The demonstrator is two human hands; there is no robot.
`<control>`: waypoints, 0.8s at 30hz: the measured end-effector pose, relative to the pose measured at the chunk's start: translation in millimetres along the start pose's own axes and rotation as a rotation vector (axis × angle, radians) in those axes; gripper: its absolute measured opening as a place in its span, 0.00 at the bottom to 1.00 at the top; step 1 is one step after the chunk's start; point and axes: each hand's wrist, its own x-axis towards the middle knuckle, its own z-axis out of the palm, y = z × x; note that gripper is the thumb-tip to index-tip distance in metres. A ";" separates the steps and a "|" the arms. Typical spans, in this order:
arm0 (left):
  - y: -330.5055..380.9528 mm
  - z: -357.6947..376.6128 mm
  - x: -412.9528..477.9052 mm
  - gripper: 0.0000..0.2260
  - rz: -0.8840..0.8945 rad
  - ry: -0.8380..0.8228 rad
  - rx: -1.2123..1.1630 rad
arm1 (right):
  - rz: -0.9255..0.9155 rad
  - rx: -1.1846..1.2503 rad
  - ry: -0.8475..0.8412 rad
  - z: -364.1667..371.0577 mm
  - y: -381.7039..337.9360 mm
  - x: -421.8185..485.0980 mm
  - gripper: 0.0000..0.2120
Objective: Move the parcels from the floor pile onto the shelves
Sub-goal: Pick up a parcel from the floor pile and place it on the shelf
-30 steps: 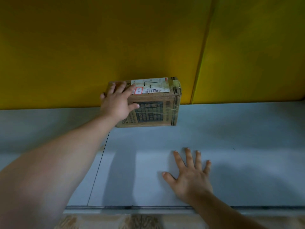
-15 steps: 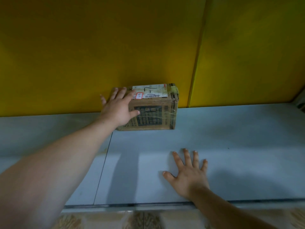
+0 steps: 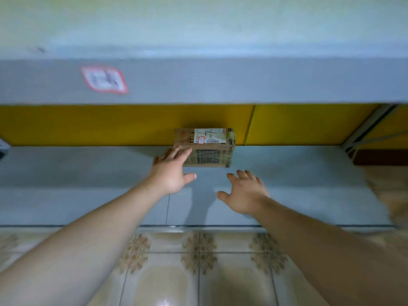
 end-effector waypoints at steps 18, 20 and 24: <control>27.0 -353.4 -428.3 0.32 -0.207 0.120 -0.235 | -0.390 -0.171 0.110 -297.7 -167.5 -396.6 0.35; 12.6 -396.0 -470.4 0.33 -0.237 0.193 -0.241 | -0.457 -0.185 0.192 -327.6 -202.3 -425.6 0.33; -31.6 -464.9 -550.3 0.32 -0.303 0.348 -0.186 | -0.582 -0.223 0.337 -364.0 -289.4 -474.6 0.33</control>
